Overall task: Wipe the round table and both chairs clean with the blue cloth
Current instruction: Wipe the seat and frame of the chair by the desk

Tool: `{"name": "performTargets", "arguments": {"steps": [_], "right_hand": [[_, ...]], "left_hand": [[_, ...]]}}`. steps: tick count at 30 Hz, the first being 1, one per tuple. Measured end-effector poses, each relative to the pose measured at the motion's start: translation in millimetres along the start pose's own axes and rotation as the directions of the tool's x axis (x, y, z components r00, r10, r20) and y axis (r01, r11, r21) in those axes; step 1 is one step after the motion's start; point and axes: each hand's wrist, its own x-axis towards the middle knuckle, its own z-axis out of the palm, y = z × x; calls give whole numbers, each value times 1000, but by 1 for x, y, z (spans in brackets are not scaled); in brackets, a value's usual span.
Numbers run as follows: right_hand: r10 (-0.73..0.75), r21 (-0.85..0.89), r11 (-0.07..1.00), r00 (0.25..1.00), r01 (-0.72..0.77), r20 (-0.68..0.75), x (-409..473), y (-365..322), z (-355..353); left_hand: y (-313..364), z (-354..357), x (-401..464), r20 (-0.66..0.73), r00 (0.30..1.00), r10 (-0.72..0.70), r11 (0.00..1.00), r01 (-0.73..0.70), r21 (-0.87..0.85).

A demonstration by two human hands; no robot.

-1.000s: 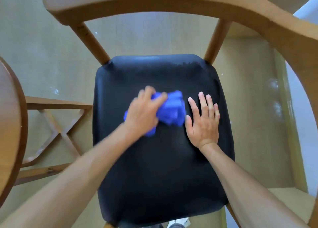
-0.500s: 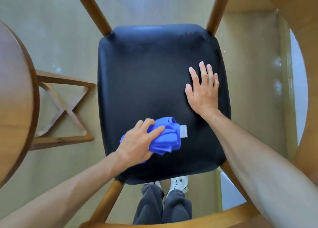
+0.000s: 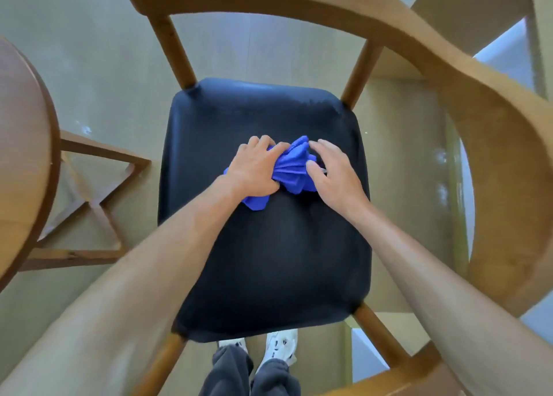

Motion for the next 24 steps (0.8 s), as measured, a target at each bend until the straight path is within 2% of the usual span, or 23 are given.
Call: {"name": "performTargets", "arguments": {"steps": [1,2,3,4,6,7,8,10,12,14,15,17,18,19,20,21,23,24], "right_hand": [[-108,-40,994,993,106,-46,-2,-10,3],[-249,-122,963,966,239,-70,-1,-19,7],[-379,-222,906,925,362,-39,1,-27,14],[-454,-318,835,889,448,59,5,-33,22],[-415,-499,678,842,539,346,16,-40,37],[-357,-571,602,828,558,433,18,-39,44],[-324,-621,554,831,554,453,18,-37,49],[-284,-673,573,884,467,372,12,-36,58],[-254,-637,676,929,371,271,-12,-35,67],[-325,-544,712,896,443,303,-54,-24,69],[-363,-503,676,837,539,409,-79,-14,65],[-391,-385,521,614,762,686,-116,7,48],[-374,-323,443,500,836,782,-122,16,37],[-362,-286,393,433,874,826,-117,21,25],[-353,-299,381,437,875,827,-102,25,15],[-352,-372,415,524,830,775,-81,28,6],[-306,-550,621,819,558,485,-23,33,-14],[-236,-583,711,914,394,330,6,36,-25]], "left_hand": [[-14,-4,-12,46,999,5,991,1,-131],[-31,-9,-28,59,997,-47,961,61,-271],[-49,-10,-47,37,989,-141,914,145,-379],[-67,-9,-67,6,969,-247,876,226,-426],[-91,1,-105,14,926,-378,866,359,-349],[-95,9,-119,60,918,-393,877,394,-275],[-94,17,-127,104,913,-395,885,408,-224],[-85,28,-129,134,901,-412,888,430,-164],[-76,30,-122,124,892,-434,891,445,-85],[-72,28,-117,133,886,-445,891,453,-38],[-71,25,-117,152,882,-447,890,455,-23],[-71,23,-117,183,879,-440,895,446,13],[-71,22,-118,189,882,-432,900,435,26],[-72,22,-118,186,885,-428,902,431,28],[-72,23,-117,178,887,-425,903,429,20],[-73,25,-117,167,890,-424,903,428,12],[-75,29,-115,150,892,-426,903,430,9],[-75,31,-115,144,892,-429,902,433,8]]}}
